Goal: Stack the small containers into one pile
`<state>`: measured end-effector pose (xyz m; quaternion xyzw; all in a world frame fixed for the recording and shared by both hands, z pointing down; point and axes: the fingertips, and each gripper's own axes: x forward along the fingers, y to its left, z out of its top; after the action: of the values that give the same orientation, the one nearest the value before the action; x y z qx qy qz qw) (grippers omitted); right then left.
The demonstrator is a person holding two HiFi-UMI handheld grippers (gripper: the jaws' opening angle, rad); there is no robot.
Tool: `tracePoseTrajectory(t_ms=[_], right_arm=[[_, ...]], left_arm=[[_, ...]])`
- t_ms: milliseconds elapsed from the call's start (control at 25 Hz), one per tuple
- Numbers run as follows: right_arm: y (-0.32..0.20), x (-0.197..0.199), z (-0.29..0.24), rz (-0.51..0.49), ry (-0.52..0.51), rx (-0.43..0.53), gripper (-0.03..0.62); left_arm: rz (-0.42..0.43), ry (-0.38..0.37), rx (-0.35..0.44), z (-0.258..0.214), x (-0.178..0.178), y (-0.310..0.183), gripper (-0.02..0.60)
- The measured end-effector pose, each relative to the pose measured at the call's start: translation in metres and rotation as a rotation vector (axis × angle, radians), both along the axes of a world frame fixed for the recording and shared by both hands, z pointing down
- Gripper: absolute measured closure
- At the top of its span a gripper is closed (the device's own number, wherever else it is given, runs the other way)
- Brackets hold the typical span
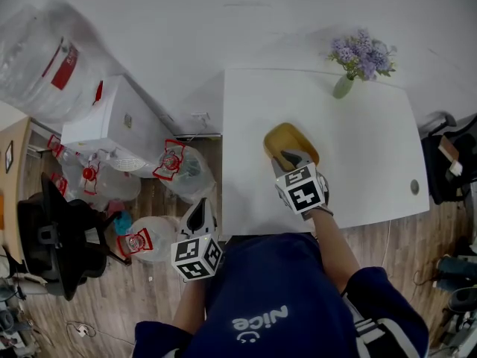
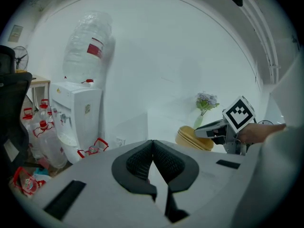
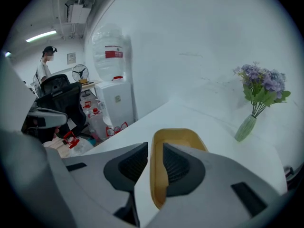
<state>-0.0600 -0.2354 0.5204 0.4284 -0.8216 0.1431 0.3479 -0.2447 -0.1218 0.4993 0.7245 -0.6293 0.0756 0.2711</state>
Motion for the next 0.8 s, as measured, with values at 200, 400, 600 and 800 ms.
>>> tracePoseTrajectory(t_ms=[200, 400, 600, 800], right_arm=[[0.005, 0.003, -0.021, 0.009, -0.113, 0.030, 0.424], [0.009, 0.026, -0.057, 0.068, -0.239, 0.164, 0.421], [0.027, 0.056, -0.079, 0.103, -0.285, 0.264, 0.421], [0.053, 0.086, -0.091, 0.189, -0.317, 0.374, 0.421]], left_arm=[[0.008, 0.006, 0.000, 0.000, 0.002, 0.003, 0.565], [0.048, -0.002, 0.012, -0.002, 0.011, 0.005, 0.566], [0.108, 0.008, 0.056, -0.022, 0.024, 0.003, 0.565], [0.182, 0.002, 0.133, -0.049, 0.040, 0.000, 0.566]])
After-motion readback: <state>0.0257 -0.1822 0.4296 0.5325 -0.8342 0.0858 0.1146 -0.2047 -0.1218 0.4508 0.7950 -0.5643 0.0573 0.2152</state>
